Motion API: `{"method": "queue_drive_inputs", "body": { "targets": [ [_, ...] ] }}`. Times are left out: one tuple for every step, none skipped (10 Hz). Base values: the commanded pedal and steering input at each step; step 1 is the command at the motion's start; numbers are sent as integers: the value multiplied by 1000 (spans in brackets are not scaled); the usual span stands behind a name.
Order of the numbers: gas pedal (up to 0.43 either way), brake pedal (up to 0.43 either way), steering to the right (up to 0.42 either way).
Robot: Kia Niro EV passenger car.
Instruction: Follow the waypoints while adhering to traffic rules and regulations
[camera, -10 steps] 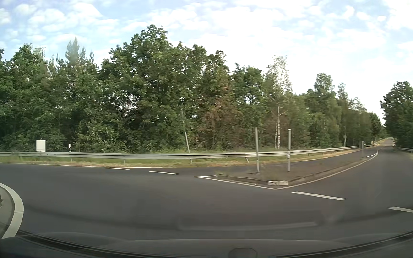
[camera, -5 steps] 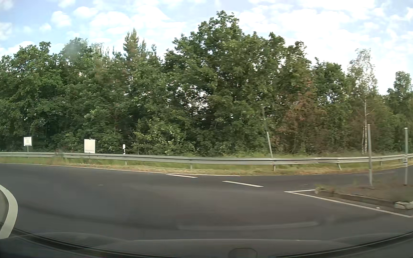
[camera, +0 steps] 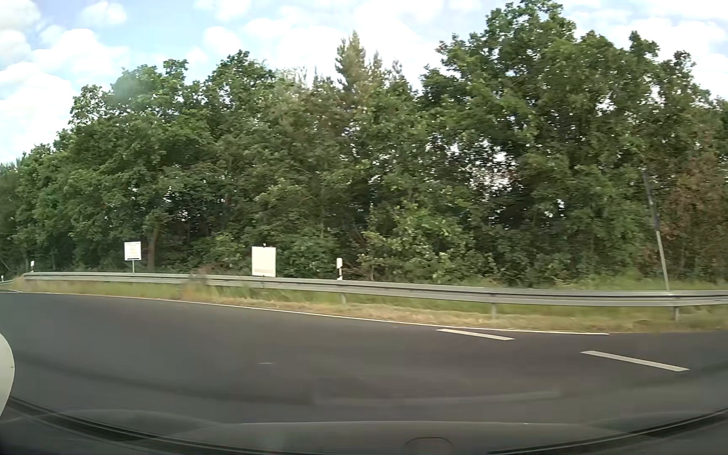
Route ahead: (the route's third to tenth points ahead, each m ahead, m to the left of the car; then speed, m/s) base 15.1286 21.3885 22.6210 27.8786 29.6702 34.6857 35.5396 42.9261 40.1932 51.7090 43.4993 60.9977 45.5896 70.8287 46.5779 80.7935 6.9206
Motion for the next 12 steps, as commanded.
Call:
{"method": "queue_drive_inputs", "body": {
  "targets": [
    [110,30,-340],
    [110,30,-341],
    [118,24,-340],
    [118,30,-340],
    [130,30,-341],
    [130,30,-341],
    [130,30,-340],
    [138,30,-340],
    [138,30,-340],
    [138,30,-338],
    [150,24,-330],
    [150,30,-323]
  ]
}}
